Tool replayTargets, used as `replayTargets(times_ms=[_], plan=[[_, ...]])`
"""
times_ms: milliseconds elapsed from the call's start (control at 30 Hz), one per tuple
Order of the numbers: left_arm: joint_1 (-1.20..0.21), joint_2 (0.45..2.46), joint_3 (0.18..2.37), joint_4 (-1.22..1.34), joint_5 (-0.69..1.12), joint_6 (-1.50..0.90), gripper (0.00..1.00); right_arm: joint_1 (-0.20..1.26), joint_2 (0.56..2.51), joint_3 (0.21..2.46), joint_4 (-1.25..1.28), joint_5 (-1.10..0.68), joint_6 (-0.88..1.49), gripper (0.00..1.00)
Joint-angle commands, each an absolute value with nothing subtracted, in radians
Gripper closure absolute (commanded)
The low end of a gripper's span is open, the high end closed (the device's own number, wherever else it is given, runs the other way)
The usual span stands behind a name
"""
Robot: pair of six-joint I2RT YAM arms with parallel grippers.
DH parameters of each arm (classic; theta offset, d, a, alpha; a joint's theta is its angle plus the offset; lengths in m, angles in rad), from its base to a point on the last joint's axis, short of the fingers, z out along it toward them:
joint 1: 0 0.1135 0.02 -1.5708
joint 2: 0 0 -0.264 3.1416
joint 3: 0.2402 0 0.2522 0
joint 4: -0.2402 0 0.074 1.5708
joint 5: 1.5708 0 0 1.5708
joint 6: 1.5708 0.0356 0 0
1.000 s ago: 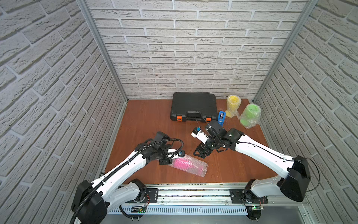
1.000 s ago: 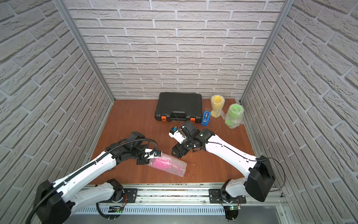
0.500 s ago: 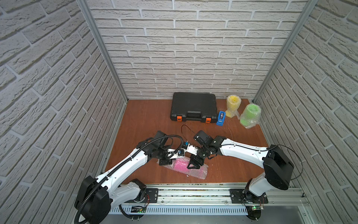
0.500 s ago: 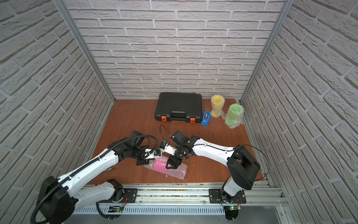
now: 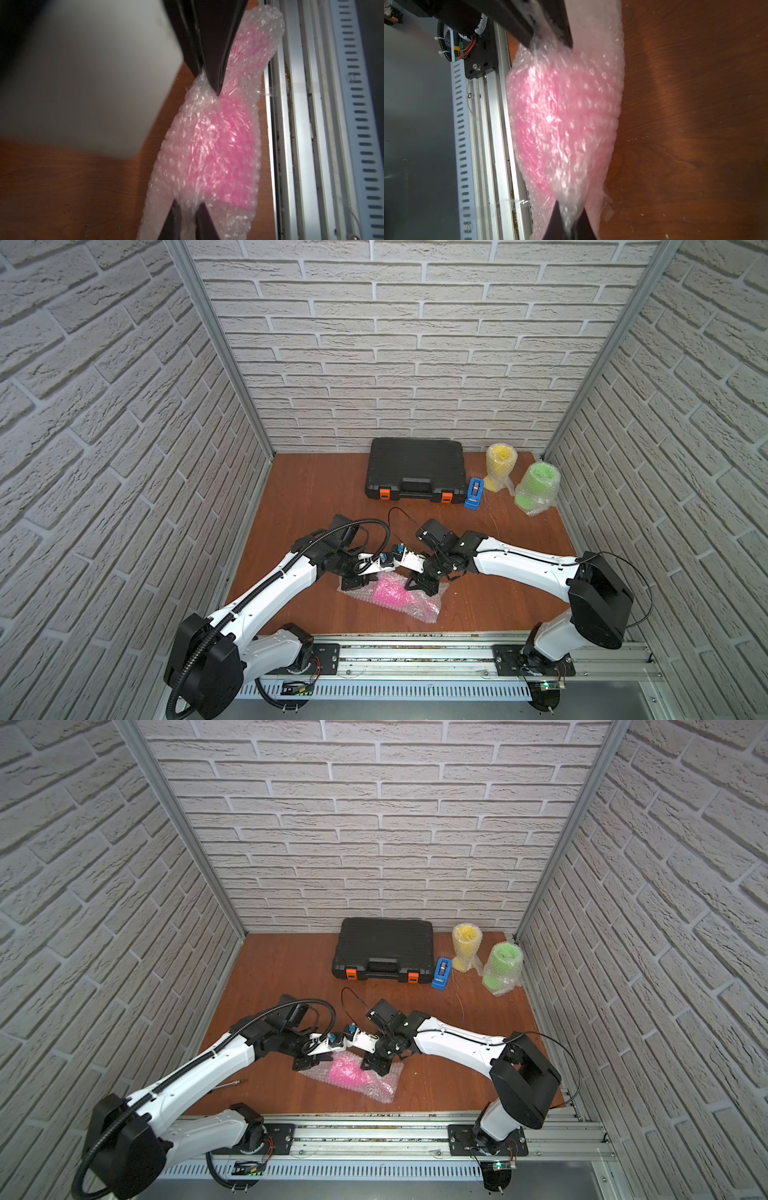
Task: Wrap wine glasses in bubble wrap
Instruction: Pick up the bubble wrap from the center of the board, then wrap the wine glass in bubble wrap.
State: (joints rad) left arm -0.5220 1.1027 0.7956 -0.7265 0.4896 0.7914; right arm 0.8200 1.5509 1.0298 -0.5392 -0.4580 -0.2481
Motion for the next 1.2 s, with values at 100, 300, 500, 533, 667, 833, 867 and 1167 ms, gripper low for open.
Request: replayTargets(times_ms=[100,300,500,533,667,833,867,1167], plan=[[-0.428,0.919,0.847,-0.682,0.601,0.705,0.40,0.776,1.385,0.960,-0.466,-0.473,-0.251,0.97],[-0.367,0.702,0.845,-0.642,0.672,0.650,0.02,0.640,1.269,0.929,-0.466,-0.690,-0.259,0.97],[-0.357,0.590,0.819,-0.600,0.590,0.565,0.02,0.609,1.211,0.953,-0.537,-0.853,-0.321,0.97],[-0.357,0.589,0.820,-0.592,0.575,0.549,0.02,0.609,1.212,0.960,-0.556,-0.880,-0.339,0.97],[-0.356,0.612,0.843,-0.602,0.566,0.540,0.02,0.611,1.234,0.997,-0.661,-0.948,-0.442,0.97],[-0.339,0.686,0.899,-0.720,0.682,0.589,0.02,0.612,1.206,0.994,-0.683,-0.919,-0.515,0.97],[-0.331,0.705,0.911,-0.741,0.716,0.591,0.02,0.612,1.203,0.994,-0.681,-0.910,-0.518,0.97],[-0.248,0.801,0.951,-0.848,0.934,0.658,0.82,0.612,1.213,0.943,-0.552,-0.848,-0.441,0.97]])
